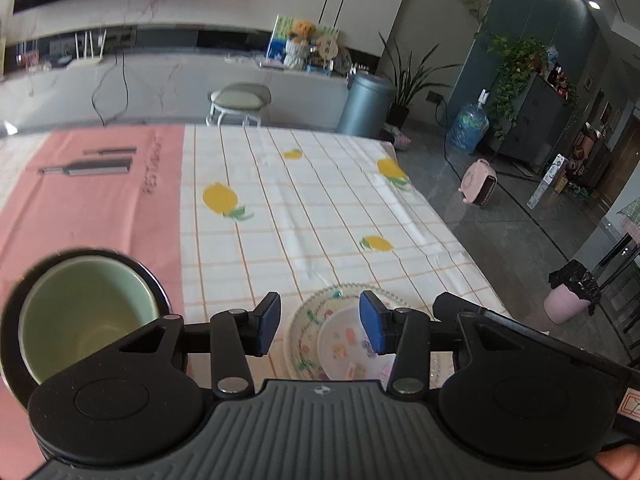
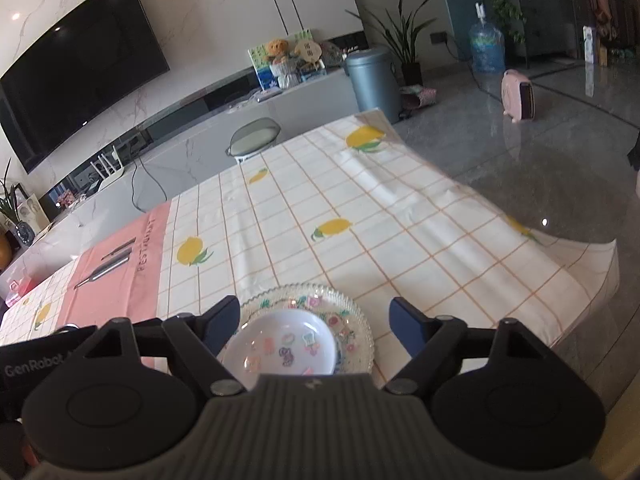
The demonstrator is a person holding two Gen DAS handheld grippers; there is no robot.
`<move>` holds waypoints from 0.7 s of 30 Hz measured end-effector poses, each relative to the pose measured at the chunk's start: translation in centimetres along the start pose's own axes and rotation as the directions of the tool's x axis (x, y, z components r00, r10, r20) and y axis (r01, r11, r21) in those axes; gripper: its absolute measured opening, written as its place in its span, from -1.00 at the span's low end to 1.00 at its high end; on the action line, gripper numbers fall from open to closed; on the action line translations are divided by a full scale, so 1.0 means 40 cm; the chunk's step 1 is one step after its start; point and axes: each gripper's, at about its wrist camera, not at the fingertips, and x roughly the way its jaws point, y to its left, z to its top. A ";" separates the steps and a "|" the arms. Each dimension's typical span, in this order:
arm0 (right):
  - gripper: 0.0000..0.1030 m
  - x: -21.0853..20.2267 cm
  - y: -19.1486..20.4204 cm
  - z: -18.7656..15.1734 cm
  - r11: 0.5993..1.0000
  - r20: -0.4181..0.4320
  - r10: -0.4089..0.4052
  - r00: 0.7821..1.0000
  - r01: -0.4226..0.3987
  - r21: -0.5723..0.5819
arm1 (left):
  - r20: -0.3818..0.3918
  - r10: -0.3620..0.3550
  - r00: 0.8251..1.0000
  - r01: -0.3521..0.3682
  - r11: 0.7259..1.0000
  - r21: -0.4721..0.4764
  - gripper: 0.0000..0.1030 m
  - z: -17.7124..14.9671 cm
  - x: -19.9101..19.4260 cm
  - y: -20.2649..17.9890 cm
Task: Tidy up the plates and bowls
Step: 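Move the right gripper to the bowl stack rim and close on it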
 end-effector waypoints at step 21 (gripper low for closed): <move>0.80 0.007 0.281 0.019 0.975 -0.108 0.169 0.980 -0.182 -0.128 | 0.029 0.136 0.990 -0.136 0.991 0.002 0.42 0.103 -0.173 0.263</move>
